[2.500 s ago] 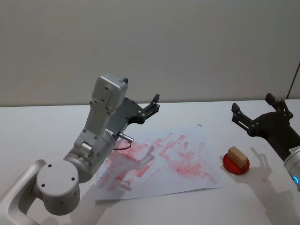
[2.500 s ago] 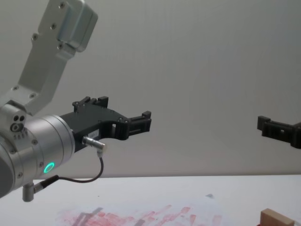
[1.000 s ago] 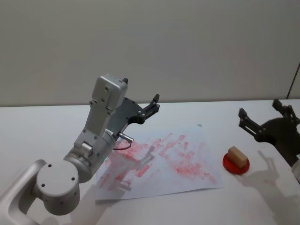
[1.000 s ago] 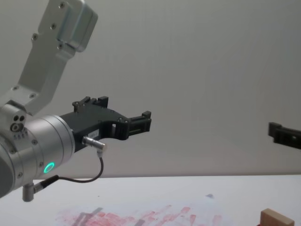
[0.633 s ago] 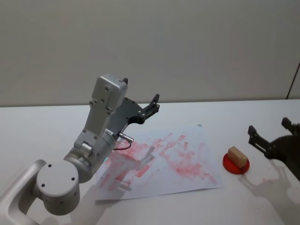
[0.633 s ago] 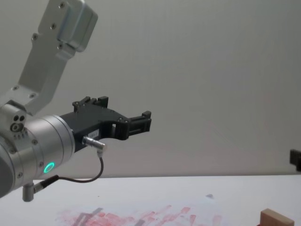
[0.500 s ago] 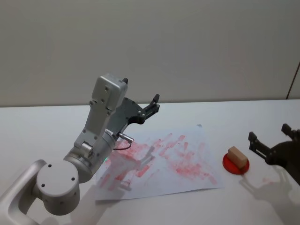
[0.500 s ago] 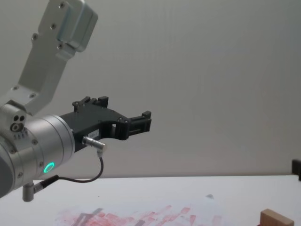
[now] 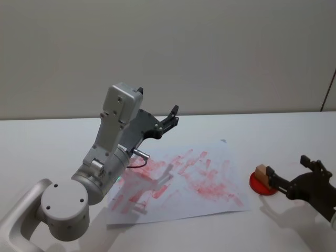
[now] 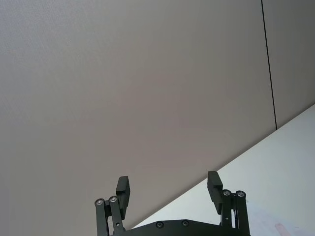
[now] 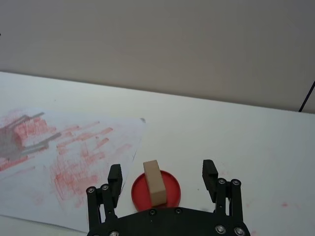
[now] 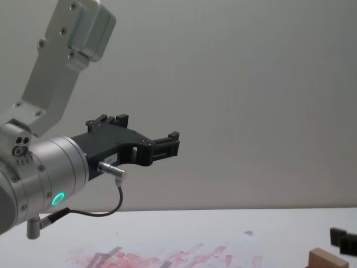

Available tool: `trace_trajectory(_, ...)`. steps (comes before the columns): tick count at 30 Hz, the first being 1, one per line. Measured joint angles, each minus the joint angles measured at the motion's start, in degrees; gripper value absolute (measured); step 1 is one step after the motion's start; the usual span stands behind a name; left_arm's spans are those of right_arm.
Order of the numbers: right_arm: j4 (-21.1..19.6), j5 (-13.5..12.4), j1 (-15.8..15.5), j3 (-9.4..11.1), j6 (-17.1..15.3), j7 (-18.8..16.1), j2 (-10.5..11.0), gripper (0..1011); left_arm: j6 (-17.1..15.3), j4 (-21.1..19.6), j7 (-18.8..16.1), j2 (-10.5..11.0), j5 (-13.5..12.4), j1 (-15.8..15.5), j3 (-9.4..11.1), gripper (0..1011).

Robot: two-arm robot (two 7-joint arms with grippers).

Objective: Use the one hand to pick up the stamp and affix it onto the A4 paper.

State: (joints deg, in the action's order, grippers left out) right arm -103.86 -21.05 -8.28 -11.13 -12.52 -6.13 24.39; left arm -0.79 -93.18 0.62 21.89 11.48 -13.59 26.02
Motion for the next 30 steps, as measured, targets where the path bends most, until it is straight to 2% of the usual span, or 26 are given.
trace_trajectory(11,3.1,2.6,2.3,-0.9,-4.9,-1.8,-1.1,1001,0.0,0.0,0.0,0.0,0.0,0.0,0.0,1001)
trace_trajectory(30,9.5,6.7,8.2,-1.9,-6.7,-5.6,-3.7,979,0.0,0.0,0.0,0.0,0.0,0.0,0.0,1001)
